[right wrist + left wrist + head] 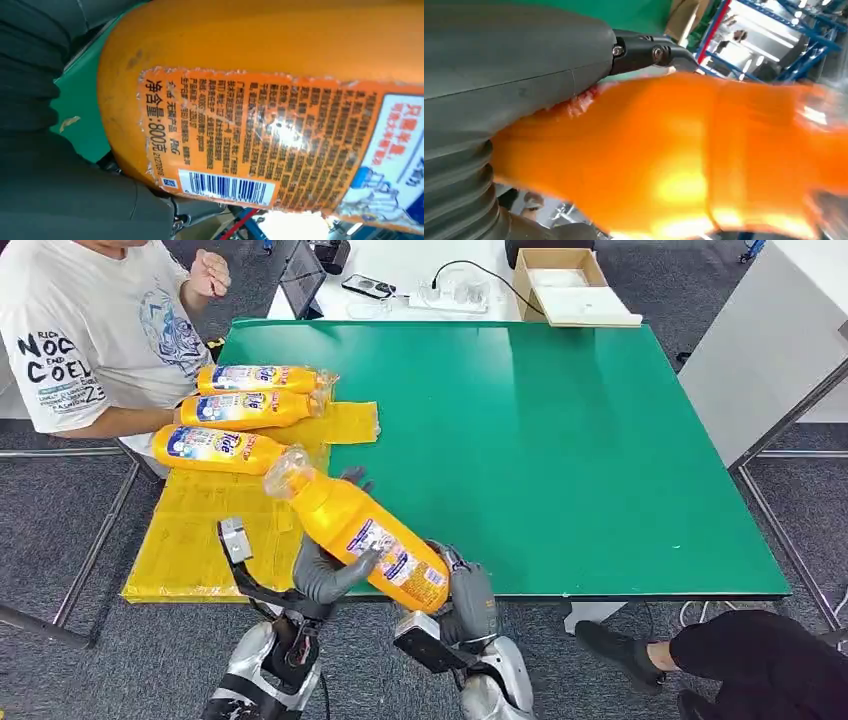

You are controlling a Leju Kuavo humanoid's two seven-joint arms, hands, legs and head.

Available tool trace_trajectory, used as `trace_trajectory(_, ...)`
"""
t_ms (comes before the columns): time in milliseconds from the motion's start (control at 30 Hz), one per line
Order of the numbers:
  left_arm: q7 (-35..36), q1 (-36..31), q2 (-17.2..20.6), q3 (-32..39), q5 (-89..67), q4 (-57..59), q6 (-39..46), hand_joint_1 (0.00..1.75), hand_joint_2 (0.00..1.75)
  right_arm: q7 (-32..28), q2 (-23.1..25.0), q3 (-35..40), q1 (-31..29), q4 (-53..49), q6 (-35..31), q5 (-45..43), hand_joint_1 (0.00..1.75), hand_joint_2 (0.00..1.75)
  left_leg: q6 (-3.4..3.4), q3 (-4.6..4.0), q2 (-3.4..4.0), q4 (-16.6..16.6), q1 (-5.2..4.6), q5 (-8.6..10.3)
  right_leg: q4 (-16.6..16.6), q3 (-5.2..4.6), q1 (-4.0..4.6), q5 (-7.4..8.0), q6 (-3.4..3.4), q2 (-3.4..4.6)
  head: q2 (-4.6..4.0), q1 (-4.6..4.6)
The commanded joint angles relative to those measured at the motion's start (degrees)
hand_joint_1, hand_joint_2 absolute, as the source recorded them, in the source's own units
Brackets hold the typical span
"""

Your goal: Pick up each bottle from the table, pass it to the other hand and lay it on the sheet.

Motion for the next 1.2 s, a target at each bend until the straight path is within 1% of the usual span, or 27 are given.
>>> trace_trajectory(33, 0.5, -2.6, 1.9, -2.4, -0.3, 4.4, 0.2, 0.00, 1.75, 0.2, -0.8, 2.6, -2.6, 5.5, 0.4, 0.2, 1.75, 1.75, -0.01, 0.37, 0.03, -0.1, 0.05, -0.12, -0.1, 0.39, 0.09, -0.10, -0.17, -0.07, 0.00, -0.02)
trace_trajectory(100, 1.3, -3.1, 1.7, -2.5, 0.1, 5.6, 0.3, 0.00, 1.75, 1.3, -0.9, 4.7, -3.0, 7.2, -0.1, 2.2, 1.75, 1.75, -0.01, 0.18, 0.00, 0.0, 0.03, -0.05, -0.1, 0.19, 0.06, -0.04, -0.10, -0.05, 0.00, -0.02)
trace_trajectory(133, 1.5, -3.2, 1.6, -2.6, 0.3, 6.1, 0.2, 0.00, 1.75, 1.3, -0.8, 5.2, -3.1, 7.8, 0.5, 2.0, 1.75, 1.75, -0.01, 0.31, 0.01, 0.0, 0.04, -0.09, -0.1, 0.33, 0.08, -0.08, -0.15, -0.07, 0.00, -0.02)
trace_trajectory(167, 1.6, -3.5, 1.6, -2.8, 0.3, 6.8, 0.2, 0.00, 1.75, 1.5, -0.9, 6.3, -3.3, 9.2, 0.2, 2.7, 1.75, 1.75, 0.00, 0.19, 0.02, 0.0, 0.03, -0.04, -0.1, 0.20, 0.05, -0.03, -0.10, -0.03, 0.00, -0.02)
trace_trajectory(200, 1.5, -3.6, 1.5, -2.9, 0.5, 7.1, -0.1, 0.00, 1.75, 1.5, -0.8, 6.7, -3.5, 10.0, 0.7, 2.5, 1.75, 1.75, -0.01, 0.40, 0.03, -0.1, 0.06, -0.12, -0.1, 0.42, 0.10, -0.09, -0.17, -0.06, 0.00, -0.02)
trace_trajectory(267, 1.1, -3.7, 1.2, -2.7, 1.4, 7.3, -0.5, 0.00, 1.75, 1.4, -0.8, 7.7, -3.7, 11.8, 1.6, 2.2, 1.75, 1.75, 0.00, 0.19, -0.03, -0.1, 0.01, -0.03, -0.1, 0.20, 0.04, -0.04, -0.09, -0.08, 0.00, 0.00)
trace_trajectory(300, 1.3, -3.7, 1.1, -2.6, 2.1, 7.2, -1.0, 0.00, 1.75, 1.3, -0.8, 7.9, -3.8, 12.4, 2.3, 1.7, 1.75, 1.75, -0.01, 0.30, -0.01, -0.1, 0.05, -0.07, -0.1, 0.31, 0.09, -0.07, -0.13, -0.09, 0.00, -0.02)
trace_trajectory(333, 1.3, -3.7, 1.0, -2.5, 2.2, 6.9, -0.9, 0.00, 1.75, 1.3, -0.8, 8.2, -3.9, 13.0, 2.9, 1.6, 1.75, 1.75, 0.00, 0.20, -0.01, 0.0, 0.04, -0.04, -0.1, 0.20, 0.07, -0.05, -0.10, -0.08, 0.00, -0.02)
trace_trajectory(367, 1.3, -3.7, 1.0, -2.5, 2.3, 6.9, -0.9, 0.00, 1.75, 1.3, -0.9, 8.2, -4.0, 13.1, 3.1, 1.5, 1.75, 1.75, 0.00, 0.33, -0.04, 0.0, 0.05, -0.09, -0.1, 0.35, 0.09, -0.10, -0.14, -0.13, 0.00, 0.00)
trace_trajectory(400, 1.3, -3.7, 1.0, -2.5, 2.5, 6.6, -0.8, 0.00, 1.75, 1.3, -0.9, 8.4, -4.1, 13.8, 3.9, 1.0, 1.75, 1.75, 0.00, 0.18, -0.03, 0.0, 0.03, -0.04, -0.1, 0.19, 0.06, -0.05, -0.09, -0.09, 0.00, -0.02)
trace_trajectory(433, 1.3, -3.6, 0.9, -2.5, 2.8, 6.5, -1.0, 0.00, 1.75, 1.3, -0.9, 8.4, -4.2, 14.1, 4.7, 0.5, 1.75, 1.75, 0.00, 0.31, -0.06, 0.0, 0.04, -0.09, -0.1, 0.34, 0.08, -0.11, -0.14, -0.14, 0.00, 0.00)
trace_trajectory(467, 0.9, -3.4, 0.7, -2.2, 3.2, 6.1, -1.2, 0.00, 1.75, 1.3, -1.0, 8.5, -4.3, 14.5, 5.4, 0.0, 1.75, 1.75, 0.00, 0.22, -0.04, 0.0, 0.03, -0.06, -0.1, 0.23, 0.05, -0.07, -0.10, -0.11, 0.00, -0.02)
trace_trajectory(500, 0.9, -3.3, 0.5, -2.0, 3.7, 5.8, -1.3, 0.26, 1.75, 1.5, -1.0, 8.4, -4.4, 14.6, 6.2, -0.4, 1.75, 1.75, 0.00, 0.38, -0.06, 0.0, 0.06, -0.12, -0.1, 0.42, 0.10, -0.13, -0.16, -0.16, 0.00, -0.02)
trace_trajectory(533, 0.7, -3.1, 0.2, -1.8, 4.1, 5.2, -1.2, 0.49, 1.75, 1.6, -1.1, 8.4, -4.4, 14.8, 6.3, -0.6, 1.75, 1.75, 0.00, 0.25, -0.06, 0.0, 0.05, -0.07, -0.1, 0.28, 0.08, -0.09, -0.12, -0.14, 0.00, -0.02)
trace_trajectory(700, 0.7, -3.0, 0.0, -1.9, 4.1, 4.8, -1.1, 0.49, 1.75, 1.6, -1.2, 8.4, -4.3, 14.8, 6.3, -0.6, 1.75, 1.75, 0.00, 0.35, -0.11, 0.0, 0.07, -0.13, -0.1, 0.40, 0.10, -0.16, -0.16, -0.22, 0.00, -0.02)
trace_trajectory(733, 0.7, -2.8, 0.0, -1.7, 4.7, 4.6, -1.5, 1.75, 1.75, 1.9, -1.1, 8.4, -4.4, 15.1, 6.9, -0.7, 1.75, 1.75, 0.01, 0.35, -0.12, 0.0, 0.06, -0.13, -0.1, 0.40, 0.10, -0.16, -0.16, -0.22, 0.00, -0.02)
trace_trajectory(767, 0.6, -2.8, 0.0, -1.7, 5.1, 4.3, -1.9, 1.75, 1.75, 2.0, -1.1, 8.3, -4.5, 15.3, 7.1, -0.8, 1.75, 1.75, 0.00, 0.18, -0.09, 0.0, 0.05, -0.05, -0.1, 0.20, 0.07, -0.08, -0.10, -0.16, 0.00, 0.00)
trace_trajectory(800, 0.4, -2.6, -0.1, -1.7, 5.2, 3.8, -2.0, 1.75, 1.75, 2.3, -1.1, 8.2, -4.5, 15.6, 7.4, -0.8, 1.75, 1.75, 0.00, 0.30, -0.11, 0.0, 0.07, -0.12, -0.1, 0.35, 0.11, -0.14, -0.15, -0.21, 0.00, -0.02)
trace_trajectory(833, 0.4, -2.3, -0.2, -1.7, 5.6, 3.2, -2.4, 1.75, 1.75, 2.4, -1.1, 8.0, -4.6, 16.2, 8.1, -1.2, 1.75, 1.75, 0.00, 0.18, -0.09, 0.0, 0.04, -0.05, 0.0, 0.20, 0.06, -0.09, -0.10, -0.16, 0.00, -0.02)
trace_trajectory(933, 0.4, -2.0, -0.4, -1.6, 6.7, 2.7, -3.3, 1.75, 1.75, 2.3, -0.9, 7.8, -4.9, 17.2, 8.5, -1.4, 1.75, 1.75, 0.01, 0.55, -0.13, 0.0, 0.09, -0.24, -0.1, 0.62, 0.15, -0.26, -0.24, -0.27, 0.00, -0.02)
trace_trajectory(1067, 0.1, -1.8, 0.1, -2.3, 6.6, 2.1, -4.8, 1.75, 1.75, 2.0, -0.8, 7.1, -5.3, 17.9, 9.2, -2.2, 1.75, 1.75, 0.01, 0.27, -0.09, 0.0, 0.08, -0.11, -0.1, 0.31, 0.11, -0.13, -0.14, -0.20, 0.00, -0.02)
trace_trajectory(1100, -0.2, -1.8, 0.1, -2.4, 6.6, 2.1, -5.3, 1.75, 1.75, 2.0, -0.8, 6.9, -5.4, 17.8, 9.4, -2.4, 1.75, 1.75, 0.01, 0.38, -0.10, 0.0, 0.06, -0.15, 0.0, 0.41, 0.10, -0.18, -0.17, -0.23, 0.00, -0.04)
trace_trajectory(1167, -0.4, -1.7, 0.1, -2.3, 6.6, 2.0, -5.6, 1.75, 1.75, 2.2, -0.7, 6.6, -5.6, 17.7, 9.6, -2.5, 1.75, 1.75, 0.00, 0.10, -0.05, 0.0, 0.04, -0.03, 0.0, 0.09, 0.06, -0.05, -0.08, -0.13, 0.00, -0.02)
trace_trajectory(1200, -0.3, -1.7, 0.1, -2.3, 6.6, 2.0, -5.6, 1.75, 1.75, 2.5, -0.6, 6.4, -5.8, 17.8, 9.4, -2.5, 1.75, 1.75, 0.00, 0.22, -0.08, 0.0, 0.05, -0.08, 0.0, 0.23, 0.08, -0.12, -0.12, -0.18, 0.00, -0.02)
